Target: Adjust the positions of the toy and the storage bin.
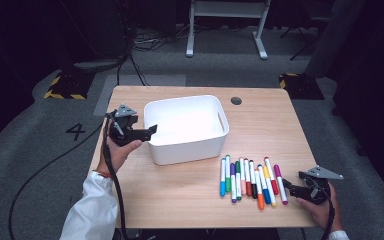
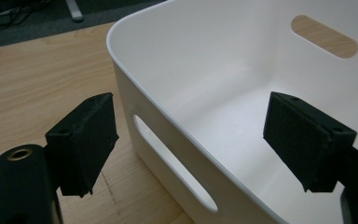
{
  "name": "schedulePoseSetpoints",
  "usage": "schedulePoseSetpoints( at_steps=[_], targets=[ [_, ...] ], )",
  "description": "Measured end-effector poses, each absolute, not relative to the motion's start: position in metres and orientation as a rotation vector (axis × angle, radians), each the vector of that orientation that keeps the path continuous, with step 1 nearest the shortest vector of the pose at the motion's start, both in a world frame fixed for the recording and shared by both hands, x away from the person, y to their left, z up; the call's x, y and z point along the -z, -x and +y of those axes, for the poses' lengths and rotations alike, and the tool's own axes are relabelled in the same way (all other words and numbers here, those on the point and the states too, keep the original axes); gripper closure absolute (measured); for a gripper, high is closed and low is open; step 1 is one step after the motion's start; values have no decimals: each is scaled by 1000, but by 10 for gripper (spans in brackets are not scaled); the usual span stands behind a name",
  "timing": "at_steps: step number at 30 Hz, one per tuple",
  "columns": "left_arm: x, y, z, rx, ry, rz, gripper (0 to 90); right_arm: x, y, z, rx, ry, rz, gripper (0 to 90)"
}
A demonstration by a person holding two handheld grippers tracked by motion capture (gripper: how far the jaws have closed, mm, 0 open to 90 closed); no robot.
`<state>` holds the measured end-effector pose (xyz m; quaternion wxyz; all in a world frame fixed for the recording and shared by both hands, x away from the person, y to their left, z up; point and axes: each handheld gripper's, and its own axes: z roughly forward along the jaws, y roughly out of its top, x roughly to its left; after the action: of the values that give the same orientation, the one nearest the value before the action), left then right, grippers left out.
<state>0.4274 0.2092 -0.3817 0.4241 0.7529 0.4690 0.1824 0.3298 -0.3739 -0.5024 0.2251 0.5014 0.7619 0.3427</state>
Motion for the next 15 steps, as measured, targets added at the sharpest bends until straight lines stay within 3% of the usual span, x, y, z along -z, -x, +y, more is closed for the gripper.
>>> schedulePoseSetpoints(
  at_steps=[3,4,6,8,11,15],
  targets=[
    [387,-435,207,-443,-1871,1216,203,502,-330,-374,-945,-1383,2102,242],
    [391,-439,207,-432,-1881,1230,343,502,-330,-374,-945,-1382,2102,242],
    [398,-447,206,-415,-1900,1240,430,502,-330,-374,-945,-1381,2102,242],
    [398,-449,209,-425,-1887,1223,438,502,-330,-374,-945,-1381,2102,242],
    [394,-449,214,-441,-1877,1212,556,502,-330,-374,-945,-1381,2102,242],
    [393,-449,223,-443,-1899,1216,615,502,-330,-374,-946,-1383,2102,242]
  ],
)
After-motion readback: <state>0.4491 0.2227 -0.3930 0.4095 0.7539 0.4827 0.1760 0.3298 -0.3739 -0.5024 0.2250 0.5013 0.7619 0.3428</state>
